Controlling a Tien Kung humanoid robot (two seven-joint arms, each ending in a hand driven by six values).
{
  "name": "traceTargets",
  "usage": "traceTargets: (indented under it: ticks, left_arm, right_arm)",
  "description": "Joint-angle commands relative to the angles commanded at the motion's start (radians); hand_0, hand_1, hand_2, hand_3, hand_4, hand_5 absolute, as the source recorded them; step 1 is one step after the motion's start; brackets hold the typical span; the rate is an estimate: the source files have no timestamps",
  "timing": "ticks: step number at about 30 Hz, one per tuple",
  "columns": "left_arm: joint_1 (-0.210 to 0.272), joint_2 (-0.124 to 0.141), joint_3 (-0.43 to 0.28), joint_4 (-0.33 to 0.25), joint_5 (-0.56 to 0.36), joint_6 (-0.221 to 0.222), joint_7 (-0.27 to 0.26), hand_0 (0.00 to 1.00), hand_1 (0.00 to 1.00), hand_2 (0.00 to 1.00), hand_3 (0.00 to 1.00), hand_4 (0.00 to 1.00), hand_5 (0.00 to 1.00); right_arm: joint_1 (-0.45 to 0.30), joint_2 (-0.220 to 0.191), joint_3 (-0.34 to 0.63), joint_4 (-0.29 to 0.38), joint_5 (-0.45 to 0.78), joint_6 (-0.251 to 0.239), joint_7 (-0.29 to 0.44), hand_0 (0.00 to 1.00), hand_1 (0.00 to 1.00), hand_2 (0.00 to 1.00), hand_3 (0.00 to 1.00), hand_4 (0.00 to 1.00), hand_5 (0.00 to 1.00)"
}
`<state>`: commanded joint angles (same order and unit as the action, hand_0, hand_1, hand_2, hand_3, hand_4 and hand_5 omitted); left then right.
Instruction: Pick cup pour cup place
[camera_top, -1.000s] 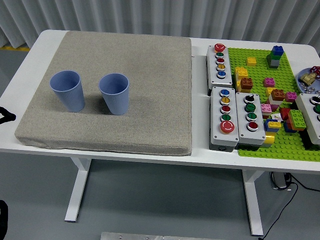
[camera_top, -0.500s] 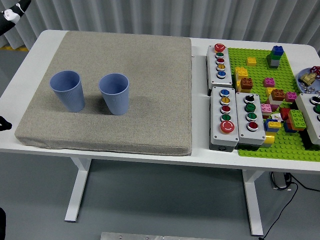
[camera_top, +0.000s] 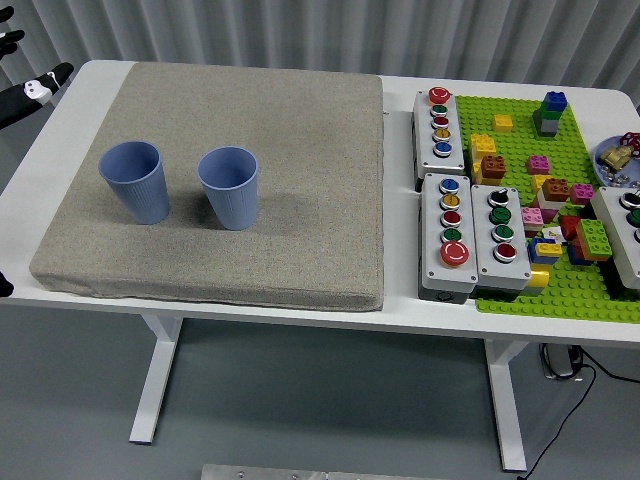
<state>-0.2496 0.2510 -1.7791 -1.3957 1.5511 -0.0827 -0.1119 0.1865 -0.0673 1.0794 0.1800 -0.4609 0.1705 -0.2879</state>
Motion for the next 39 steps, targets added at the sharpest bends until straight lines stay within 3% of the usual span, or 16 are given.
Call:
traceTargets:
  ticks: [10, 19, 22, 29, 33, 39]
  left_arm:
    - [0.056, -0.036, 0.052, 0.068, -0.015, -0.006, -0.012, 0.790, 0.823, 0.917, 0.989, 0.925, 0.271]
    - [0.056, -0.050, 0.067, 0.128, -0.063, -0.016, -0.026, 0.789, 0.825, 0.968, 0.998, 0.924, 0.273]
    - [0.065, -0.057, 0.067, 0.139, -0.080, -0.041, -0.032, 0.789, 0.825, 0.968, 0.998, 0.924, 0.273]
    - [0.097, -0.059, 0.071, 0.115, -0.117, -0.088, -0.040, 0.797, 0.837, 0.998, 0.998, 0.928, 0.291]
    - [0.134, -0.050, 0.082, 0.071, -0.142, -0.105, -0.042, 0.800, 0.841, 0.998, 0.998, 0.943, 0.323]
    - [0.156, -0.046, 0.081, 0.050, -0.109, -0.098, -0.050, 0.800, 0.842, 0.998, 0.998, 0.951, 0.356]
  right_arm:
    - [-0.005, 0.003, 0.001, 0.000, -0.011, 0.001, -0.001, 0.739, 0.695, 0.737, 0.594, 0.129, 0.228]
    - [0.002, 0.003, -0.004, 0.000, -0.006, -0.001, 0.002, 0.738, 0.696, 0.738, 0.595, 0.129, 0.227]
    - [0.002, 0.004, -0.005, 0.000, -0.006, -0.001, 0.002, 0.738, 0.696, 0.738, 0.595, 0.129, 0.227]
    - [0.006, 0.004, -0.005, 0.000, -0.010, 0.000, 0.001, 0.738, 0.696, 0.738, 0.595, 0.130, 0.223]
    - [0.008, 0.003, -0.006, 0.000, -0.010, 0.001, 0.001, 0.738, 0.696, 0.738, 0.596, 0.130, 0.223]
    - [0.007, 0.003, -0.007, 0.000, -0.010, 0.002, 0.001, 0.738, 0.696, 0.738, 0.596, 0.130, 0.226]
